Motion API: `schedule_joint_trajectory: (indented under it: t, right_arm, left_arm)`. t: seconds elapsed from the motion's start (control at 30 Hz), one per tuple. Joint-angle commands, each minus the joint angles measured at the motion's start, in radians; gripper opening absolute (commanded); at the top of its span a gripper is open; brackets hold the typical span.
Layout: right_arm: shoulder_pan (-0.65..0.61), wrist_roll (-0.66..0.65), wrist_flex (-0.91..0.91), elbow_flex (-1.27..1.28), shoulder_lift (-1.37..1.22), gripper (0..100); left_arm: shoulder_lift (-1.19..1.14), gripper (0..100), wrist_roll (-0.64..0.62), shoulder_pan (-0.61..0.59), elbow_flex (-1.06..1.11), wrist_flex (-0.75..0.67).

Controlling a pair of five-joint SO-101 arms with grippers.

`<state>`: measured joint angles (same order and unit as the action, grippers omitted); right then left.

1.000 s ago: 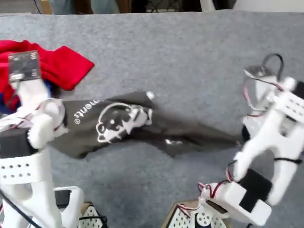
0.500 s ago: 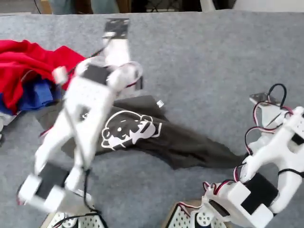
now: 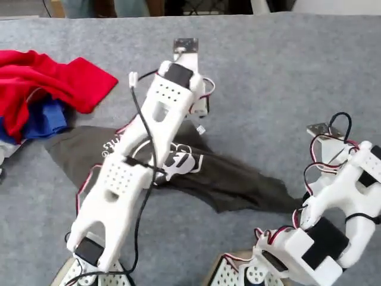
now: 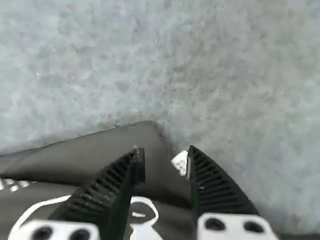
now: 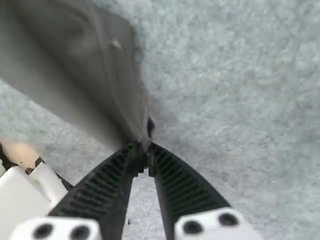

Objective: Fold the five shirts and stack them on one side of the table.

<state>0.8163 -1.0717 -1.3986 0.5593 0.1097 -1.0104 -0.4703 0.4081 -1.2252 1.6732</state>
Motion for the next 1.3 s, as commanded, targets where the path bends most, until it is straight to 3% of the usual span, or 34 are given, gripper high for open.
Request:
schedule_joint_trajectory:
  t: [0.0, 0.13, 0.27, 0.53, 0.8, 1.03, 1.27]
  right_arm:
    - [-0.012, 0.015, 0.009, -0.001, 0.042, 1.3]
    - [-0.041, 0.046, 0.009, -0.001, 0.042, 1.3]
    - [-0.075, 0.071, 0.009, -0.001, 0.042, 1.3]
    - [-0.169, 0.210, 0.078, -0.007, 0.044, 1.3]
    - [-0.264, 0.408, 0.189, -0.001, 0.044, 1.3]
    - [-0.230, 0.370, 0.175, -0.007, 0.044, 1.3]
    - [-0.080, 0.166, 0.166, -0.018, 0.044, 1.3]
  left_arm:
    - [-0.110, 16, -0.012, 0.019, -0.177, 0.057]
    - [-0.218, 15, -0.012, 0.015, -0.249, 0.084]
    - [-0.236, 3, -0.009, -0.007, -0.260, 0.080]
    - [-0.137, 3, -0.054, -0.116, -0.440, 0.084]
    - [0.084, 3, -0.167, -0.271, -0.441, 0.071]
    - [-0.054, 5, -0.172, -0.282, -0.249, -0.005]
    - [-0.212, 23, -0.175, -0.272, -0.205, 0.002]
